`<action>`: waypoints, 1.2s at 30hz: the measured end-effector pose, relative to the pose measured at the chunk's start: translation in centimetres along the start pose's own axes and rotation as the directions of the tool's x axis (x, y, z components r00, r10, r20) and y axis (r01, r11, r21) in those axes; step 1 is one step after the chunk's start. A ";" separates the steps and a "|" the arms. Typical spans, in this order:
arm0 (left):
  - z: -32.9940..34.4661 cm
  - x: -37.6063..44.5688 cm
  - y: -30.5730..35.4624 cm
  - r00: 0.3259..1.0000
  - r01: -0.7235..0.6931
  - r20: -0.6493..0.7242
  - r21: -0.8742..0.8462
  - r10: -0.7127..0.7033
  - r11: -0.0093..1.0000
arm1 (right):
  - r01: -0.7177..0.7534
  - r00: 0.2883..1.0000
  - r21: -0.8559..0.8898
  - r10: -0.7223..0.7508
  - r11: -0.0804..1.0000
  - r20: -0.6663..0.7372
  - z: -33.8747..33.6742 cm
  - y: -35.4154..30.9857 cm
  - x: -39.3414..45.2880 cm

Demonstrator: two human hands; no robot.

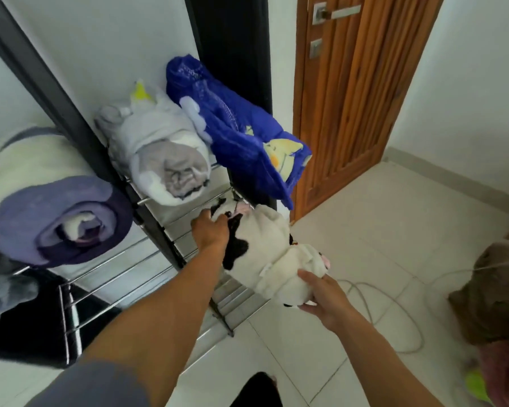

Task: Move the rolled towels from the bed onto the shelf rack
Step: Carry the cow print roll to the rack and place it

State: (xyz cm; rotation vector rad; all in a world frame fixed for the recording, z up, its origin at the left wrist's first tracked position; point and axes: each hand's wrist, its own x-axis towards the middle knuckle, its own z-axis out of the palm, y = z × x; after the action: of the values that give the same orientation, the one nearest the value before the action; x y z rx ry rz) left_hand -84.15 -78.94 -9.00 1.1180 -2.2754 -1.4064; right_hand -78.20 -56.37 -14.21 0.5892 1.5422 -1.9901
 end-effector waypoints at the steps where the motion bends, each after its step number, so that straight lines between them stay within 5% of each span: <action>1: 0.4 1.5 0.5 1.000 -0.028 -0.009 0.032 0.028 0.999 | -0.001 1.000 0.040 0.000 0.999 0.020 1.1 0.0 1.8; 9: 1.9 9.2 3.3 0.995 -0.093 -0.035 0.018 0.094 0.995 | 0.045 0.994 0.238 -0.067 0.970 0.085 8.1 -0.7 11.0; 14: 1.7 6.5 6.1 0.980 -0.112 0.170 0.064 0.100 0.992 | 0.047 0.997 0.272 -0.062 0.961 0.045 9.9 -1.8 14.4; 17: 2.9 11.1 0.9 0.984 -0.132 0.142 0.148 0.111 0.980 | -0.029 1.000 0.252 0.026 0.967 0.018 10.1 -0.9 15.3; 21: 3.9 12.8 -2.9 0.974 -0.071 0.220 0.052 0.058 0.996 | -0.066 0.998 0.204 0.066 0.977 0.009 10.8 -0.1 15.2; 23: 4.3 13.3 -4.0 0.971 -0.046 0.238 0.056 0.031 0.997 | -0.042 0.999 0.131 0.046 0.990 -0.028 10.9 -0.4 14.9; 25: 3.9 12.6 -3.5 0.968 -0.024 0.253 0.089 0.001 0.996 | 0.031 0.994 -0.142 -0.045 0.989 -0.095 10.7 -0.9 14.5; 28: 3.1 10.8 -2.6 0.966 -0.025 0.256 0.212 -0.031 0.977 | 0.128 0.966 -0.536 -0.228 0.835 -0.124 10.0 -1.7 12.7; 32: 1.8 6.6 -1.1 0.945 -0.087 0.325 0.372 -0.042 0.924 | 0.218 0.938 -0.668 -0.341 0.711 -0.056 8.0 -3.0 8.1; 36: 1.3 0.7 0.6 0.891 -0.150 0.451 0.391 -0.047 0.908 | 0.212 0.917 -0.662 -0.380 0.719 -0.119 3.9 -4.7 2.2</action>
State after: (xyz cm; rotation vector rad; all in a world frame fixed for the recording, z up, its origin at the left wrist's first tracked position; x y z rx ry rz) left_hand -85.60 -78.42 -9.23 0.8820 -3.0290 -1.2959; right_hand -82.99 -59.56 -11.22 0.3128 2.4516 -1.4565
